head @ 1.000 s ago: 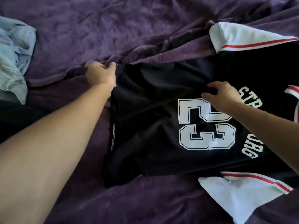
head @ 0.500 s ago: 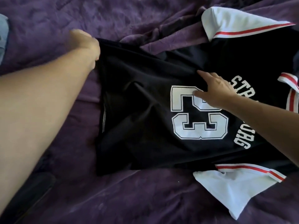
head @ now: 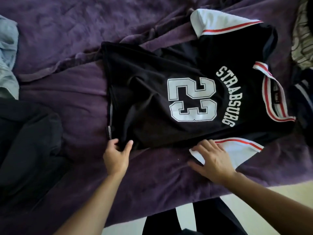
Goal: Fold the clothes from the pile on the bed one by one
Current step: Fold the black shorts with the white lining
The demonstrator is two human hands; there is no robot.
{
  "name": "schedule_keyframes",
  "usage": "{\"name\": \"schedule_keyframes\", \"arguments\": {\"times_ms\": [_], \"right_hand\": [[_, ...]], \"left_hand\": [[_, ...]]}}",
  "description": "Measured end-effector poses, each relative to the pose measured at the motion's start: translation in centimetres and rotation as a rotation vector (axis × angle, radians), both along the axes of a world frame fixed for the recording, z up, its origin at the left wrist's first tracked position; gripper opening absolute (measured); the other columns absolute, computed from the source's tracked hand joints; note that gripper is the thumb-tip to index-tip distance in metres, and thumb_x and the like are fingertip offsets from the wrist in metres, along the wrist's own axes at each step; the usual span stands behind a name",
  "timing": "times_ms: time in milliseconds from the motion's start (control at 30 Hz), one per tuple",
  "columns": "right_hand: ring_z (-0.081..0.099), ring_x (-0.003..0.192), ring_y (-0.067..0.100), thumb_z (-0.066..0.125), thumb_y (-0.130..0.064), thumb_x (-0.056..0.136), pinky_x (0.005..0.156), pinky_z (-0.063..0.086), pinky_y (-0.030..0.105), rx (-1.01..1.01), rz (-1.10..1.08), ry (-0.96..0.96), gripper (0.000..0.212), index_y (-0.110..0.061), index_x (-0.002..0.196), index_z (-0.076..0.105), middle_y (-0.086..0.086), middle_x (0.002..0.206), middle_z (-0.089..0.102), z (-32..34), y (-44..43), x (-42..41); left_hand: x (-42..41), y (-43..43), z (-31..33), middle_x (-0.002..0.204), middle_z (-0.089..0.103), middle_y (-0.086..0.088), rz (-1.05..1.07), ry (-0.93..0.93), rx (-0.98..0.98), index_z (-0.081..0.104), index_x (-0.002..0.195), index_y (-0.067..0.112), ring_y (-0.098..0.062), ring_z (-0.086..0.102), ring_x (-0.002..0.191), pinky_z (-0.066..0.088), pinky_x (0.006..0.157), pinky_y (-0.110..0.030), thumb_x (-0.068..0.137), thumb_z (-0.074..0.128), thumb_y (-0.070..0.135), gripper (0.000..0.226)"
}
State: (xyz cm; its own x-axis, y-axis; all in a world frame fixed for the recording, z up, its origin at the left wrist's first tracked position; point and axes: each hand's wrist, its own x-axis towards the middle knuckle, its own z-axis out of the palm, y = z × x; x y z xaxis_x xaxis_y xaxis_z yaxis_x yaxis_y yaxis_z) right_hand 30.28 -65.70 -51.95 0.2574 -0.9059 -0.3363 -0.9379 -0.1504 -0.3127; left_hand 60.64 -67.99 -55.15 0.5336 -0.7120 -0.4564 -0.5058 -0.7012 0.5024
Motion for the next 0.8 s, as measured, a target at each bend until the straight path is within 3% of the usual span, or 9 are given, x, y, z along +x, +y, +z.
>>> {"name": "schedule_keyframes", "arguments": {"times_ms": [67, 133, 233, 300, 433, 533, 600, 700, 800], "right_hand": [[0.057, 0.112, 0.032, 0.081, -0.038, 0.059, 0.089, 0.047, 0.048, 0.112, 0.021, 0.173, 0.063, -0.018, 0.117, 0.065, 0.005, 0.119, 0.062, -0.6, 2.1, -1.2], [0.058, 0.115, 0.034, 0.075, -0.019, 0.062, 0.091, 0.044, 0.051, 0.082, -0.047, 0.241, 0.058, -0.013, 0.119, 0.065, 0.009, 0.121, 0.063, -1.0, 2.6, -3.2], [0.066, 0.072, 0.038, 0.049, -0.006, 0.067, 0.063, 0.051, 0.046, -0.018, -0.181, 0.171, 0.025, -0.005, 0.082, 0.068, 0.014, 0.075, 0.067, -0.8, 1.8, -5.9], [0.06, 0.061, 0.04, 0.05, -0.003, 0.072, 0.053, 0.043, 0.039, -0.008, -0.341, 0.076, 0.011, -0.003, 0.071, 0.061, 0.018, 0.062, 0.061, -0.3, 0.9, -7.6], [0.056, 0.063, 0.041, 0.038, -0.018, 0.07, 0.055, 0.032, 0.033, -0.041, -0.402, 0.035, 0.019, -0.009, 0.07, 0.054, 0.019, 0.066, 0.058, 1.8, 1.2, -11.1], [0.06, 0.066, 0.04, 0.042, -0.016, 0.069, 0.055, 0.036, 0.032, -0.041, -0.297, 0.059, 0.017, -0.011, 0.07, 0.059, 0.014, 0.068, 0.063, 3.7, 3.1, -14.0], [0.064, 0.082, 0.039, 0.051, -0.01, 0.076, 0.063, 0.047, 0.036, 0.089, -0.174, 0.168, 0.025, -0.017, 0.087, 0.072, 0.012, 0.089, 0.071, 4.3, 4.5, -15.6], [0.061, 0.106, 0.028, 0.051, -0.018, 0.088, 0.083, 0.046, 0.031, 0.498, -0.028, 0.314, 0.036, -0.036, 0.114, 0.068, -0.001, 0.116, 0.068, 4.6, 6.0, -16.6], [0.066, 0.095, 0.021, 0.052, -0.023, 0.091, 0.086, 0.05, 0.037, 0.536, -0.251, -0.136, 0.026, -0.031, 0.092, 0.076, -0.005, 0.098, 0.073, 4.9, 6.1, -16.9]], "left_hand": [[0.0, 1.8, 0.1, 0.077, 0.066, -0.012, -0.03, 0.022, -0.04, 0.068, 0.085, 0.001, -0.036, 0.063, 0.079, 0.041, 0.069, -0.032, 0.082, 0.073, 0.021, 0.021], [0.5, 2.1, 0.2, 0.076, 0.065, -0.017, 0.014, 0.001, -0.118, 0.067, 0.081, -0.002, -0.038, 0.063, 0.075, 0.047, 0.071, -0.038, 0.088, 0.067, 0.016, 0.019], [1.1, 0.8, 1.3, 0.082, 0.058, -0.018, 0.268, 0.042, -0.255, 0.058, 0.091, -0.005, -0.036, 0.062, 0.075, 0.055, 0.073, -0.051, 0.096, 0.053, 0.014, 0.02], [1.3, 0.3, 2.1, 0.092, 0.058, -0.019, 0.353, 0.028, -0.29, 0.054, 0.1, -0.004, -0.035, 0.061, 0.08, 0.055, 0.074, -0.052, 0.099, 0.046, 0.016, 0.022], [2.1, 2.0, 3.5, 0.103, 0.063, -0.022, 0.09, -0.311, 0.005, 0.054, 0.101, 0.007, -0.042, 0.058, 0.098, 0.041, 0.074, -0.042, 0.099, 0.043, 0.028, 0.023], [3.0, 4.1, 4.5, 0.101, 0.064, -0.019, -0.171, -0.44, 0.295, 0.058, 0.096, 0.014, -0.04, 0.06, 0.097, 0.042, 0.073, -0.04, 0.096, 0.049, 0.03, 0.019], [2.9, 5.2, 5.2, 0.103, 0.065, -0.018, -0.24, -0.484, 0.394, 0.057, 0.1, 0.018, -0.038, 0.061, 0.098, 0.045, 0.076, -0.04, 0.092, 0.054, 0.027, 0.013], [0.5, 6.4, 5.7, 0.108, 0.064, -0.016, -0.266, -0.471, 0.279, 0.057, 0.108, 0.02, -0.039, 0.061, 0.1, 0.047, 0.078, -0.042, 0.089, 0.057, 0.021, 0.02], [-4.4, 7.8, 5.3, 0.103, 0.062, -0.013, -0.493, -0.399, 0.045, 0.062, 0.102, 0.017, -0.038, 0.059, 0.097, 0.048, 0.074, -0.043, 0.084, 0.06, 0.016, 0.018]]}}
